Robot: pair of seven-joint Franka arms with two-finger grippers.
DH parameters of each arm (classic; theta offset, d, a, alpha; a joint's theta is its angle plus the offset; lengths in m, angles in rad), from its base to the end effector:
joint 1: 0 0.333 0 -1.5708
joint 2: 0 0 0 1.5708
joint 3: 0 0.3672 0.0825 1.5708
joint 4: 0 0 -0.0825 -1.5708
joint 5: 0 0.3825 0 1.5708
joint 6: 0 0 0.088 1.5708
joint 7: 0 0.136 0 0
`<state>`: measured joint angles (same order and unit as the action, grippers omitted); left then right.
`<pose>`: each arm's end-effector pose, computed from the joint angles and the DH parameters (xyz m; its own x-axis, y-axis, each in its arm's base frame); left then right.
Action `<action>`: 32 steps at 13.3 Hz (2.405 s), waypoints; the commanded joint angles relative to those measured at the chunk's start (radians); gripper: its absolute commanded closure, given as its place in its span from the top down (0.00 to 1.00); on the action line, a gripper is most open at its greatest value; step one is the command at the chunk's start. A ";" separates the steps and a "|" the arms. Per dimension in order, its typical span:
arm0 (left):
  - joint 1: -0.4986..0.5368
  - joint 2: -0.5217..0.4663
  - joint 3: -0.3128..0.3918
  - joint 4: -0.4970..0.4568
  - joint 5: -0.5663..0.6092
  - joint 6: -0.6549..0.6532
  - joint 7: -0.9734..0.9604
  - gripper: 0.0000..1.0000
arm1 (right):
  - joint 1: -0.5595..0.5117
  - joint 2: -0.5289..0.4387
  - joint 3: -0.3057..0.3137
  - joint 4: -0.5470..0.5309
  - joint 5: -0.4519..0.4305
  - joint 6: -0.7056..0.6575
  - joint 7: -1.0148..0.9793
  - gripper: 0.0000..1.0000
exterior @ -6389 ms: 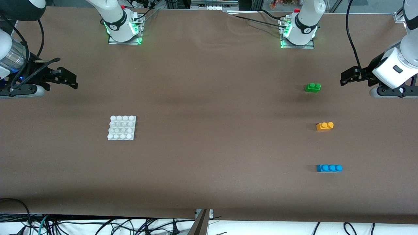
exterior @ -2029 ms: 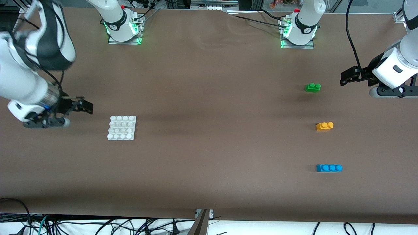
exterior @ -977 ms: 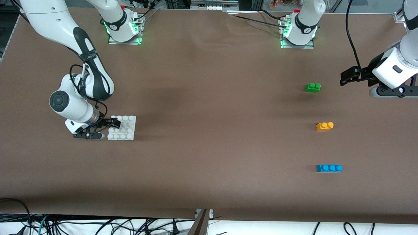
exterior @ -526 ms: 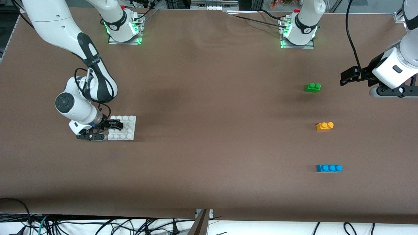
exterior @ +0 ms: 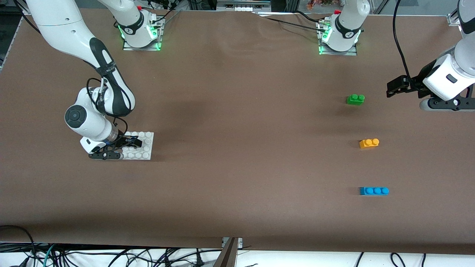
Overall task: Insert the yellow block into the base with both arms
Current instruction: 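Slide the white base plate with the right gripper toward the table middle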
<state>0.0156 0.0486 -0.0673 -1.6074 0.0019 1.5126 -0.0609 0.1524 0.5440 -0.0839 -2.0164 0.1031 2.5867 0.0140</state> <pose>0.5553 -0.0276 0.5983 0.9897 0.0095 -0.1426 0.0085 -0.9999 -0.0073 0.6298 0.0446 0.1976 0.9994 -0.0199 0.0290 -0.0195 -0.9997 -0.0139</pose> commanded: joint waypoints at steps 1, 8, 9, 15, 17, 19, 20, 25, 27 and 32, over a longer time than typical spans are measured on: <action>0.007 -0.001 -0.005 0.004 -0.003 -0.011 0.019 1.00 | 0.003 0.005 0.021 -0.018 0.010 0.040 0.053 0.80; 0.007 -0.003 -0.005 0.004 -0.003 -0.011 0.019 1.00 | 0.067 -0.001 0.053 -0.016 0.009 0.052 0.165 0.80; 0.007 -0.001 -0.005 0.004 -0.003 -0.011 0.019 1.00 | 0.094 -0.001 0.052 -0.015 0.009 0.052 0.194 0.80; 0.007 -0.001 -0.005 0.003 -0.003 -0.011 0.019 1.00 | 0.222 0.007 0.052 0.007 0.006 0.056 0.374 0.80; 0.007 -0.001 -0.005 0.004 -0.003 -0.011 0.019 1.00 | 0.265 0.025 0.050 0.030 0.006 0.056 0.437 0.80; 0.007 -0.001 -0.005 0.003 -0.003 -0.011 0.019 1.00 | 0.327 0.062 0.046 0.083 0.006 0.055 0.536 0.80; 0.007 -0.001 -0.005 0.004 -0.003 -0.011 0.019 1.00 | 0.357 0.083 0.044 0.109 0.004 0.055 0.587 0.80; 0.007 -0.001 -0.005 0.003 -0.003 -0.011 0.019 1.00 | 0.452 0.184 0.039 0.244 -0.002 0.053 0.785 0.80; 0.007 -0.003 -0.005 0.003 -0.003 -0.011 0.019 1.00 | 0.498 0.226 0.033 0.307 -0.002 0.050 0.871 0.80; 0.007 -0.001 -0.005 0.003 -0.005 -0.011 0.019 1.00 | 0.596 0.267 0.029 0.396 -0.002 0.029 1.021 0.80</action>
<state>0.0156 0.0487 -0.0674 -1.6074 0.0019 1.5126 -0.0609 0.6992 0.7543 -0.0440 -1.6872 0.1021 2.6307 0.9671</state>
